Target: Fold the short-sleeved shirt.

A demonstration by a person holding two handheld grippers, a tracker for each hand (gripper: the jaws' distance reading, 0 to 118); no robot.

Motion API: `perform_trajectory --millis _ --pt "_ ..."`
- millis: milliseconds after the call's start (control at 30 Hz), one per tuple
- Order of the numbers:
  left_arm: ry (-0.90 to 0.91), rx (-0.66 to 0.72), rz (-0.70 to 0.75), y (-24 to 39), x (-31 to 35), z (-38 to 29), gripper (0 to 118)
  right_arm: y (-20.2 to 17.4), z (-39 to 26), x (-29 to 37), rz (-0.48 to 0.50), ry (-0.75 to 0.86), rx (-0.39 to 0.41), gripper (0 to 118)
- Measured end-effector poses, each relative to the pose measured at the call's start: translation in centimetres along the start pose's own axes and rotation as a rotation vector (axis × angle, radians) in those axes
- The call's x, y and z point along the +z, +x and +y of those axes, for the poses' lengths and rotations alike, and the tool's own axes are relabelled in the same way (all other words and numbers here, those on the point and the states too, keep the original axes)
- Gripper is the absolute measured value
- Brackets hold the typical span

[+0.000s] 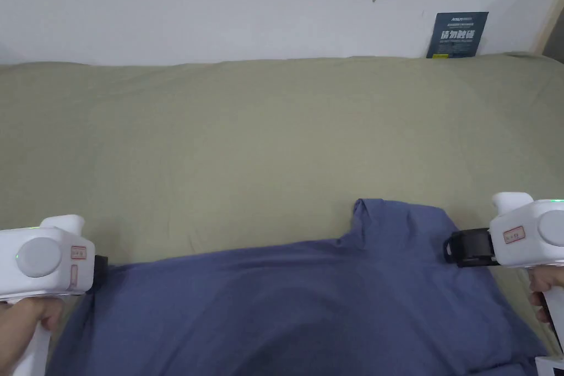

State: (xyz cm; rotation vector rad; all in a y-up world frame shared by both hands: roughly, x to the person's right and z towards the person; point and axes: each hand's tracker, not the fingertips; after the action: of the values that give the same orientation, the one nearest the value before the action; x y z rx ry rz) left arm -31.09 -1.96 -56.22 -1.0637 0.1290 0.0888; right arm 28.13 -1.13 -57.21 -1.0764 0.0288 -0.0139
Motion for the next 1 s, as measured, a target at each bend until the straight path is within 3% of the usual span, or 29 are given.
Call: perform_trajectory --millis 67,133,167,200,233,267,467,1000 --pt "0.001 -0.003 -0.002 -0.1 0.1 -0.1 0 0.3 0.3 -1.4 0.020 -0.033 0.021 59" --pt "0.000 -0.003 -0.005 -0.3 0.1 -0.1 0 0.0 -0.1 -1.2 -0.029 -0.033 0.036 57" --pt "-0.001 -0.001 -0.008 -0.4 0.3 0.0 0 0.3 0.0 -0.5 0.002 -0.010 0.028 51" --pt "-0.001 0.000 -0.013 -0.5 0.5 0.0 0 0.7 0.2 0.2 0.016 0.003 0.016 10" --pt "0.001 -0.002 -0.016 -0.5 0.9 -0.1 0 1.2 0.0 1.1 0.031 0.069 -0.025 3" --pt "0.010 -0.003 -0.020 -0.6 1.2 0.0 0 1.5 0.0 1.8 0.059 0.056 -0.061 3" --pt "0.053 0.004 -0.041 -1.5 4.8 -0.3 0 1.2 -0.9 6.2 0.052 0.107 0.003 3" --pt "0.187 0.021 -0.103 -3.9 15.4 -6.9 0 2.3 -9.5 17.7 0.149 0.257 -0.059 3"
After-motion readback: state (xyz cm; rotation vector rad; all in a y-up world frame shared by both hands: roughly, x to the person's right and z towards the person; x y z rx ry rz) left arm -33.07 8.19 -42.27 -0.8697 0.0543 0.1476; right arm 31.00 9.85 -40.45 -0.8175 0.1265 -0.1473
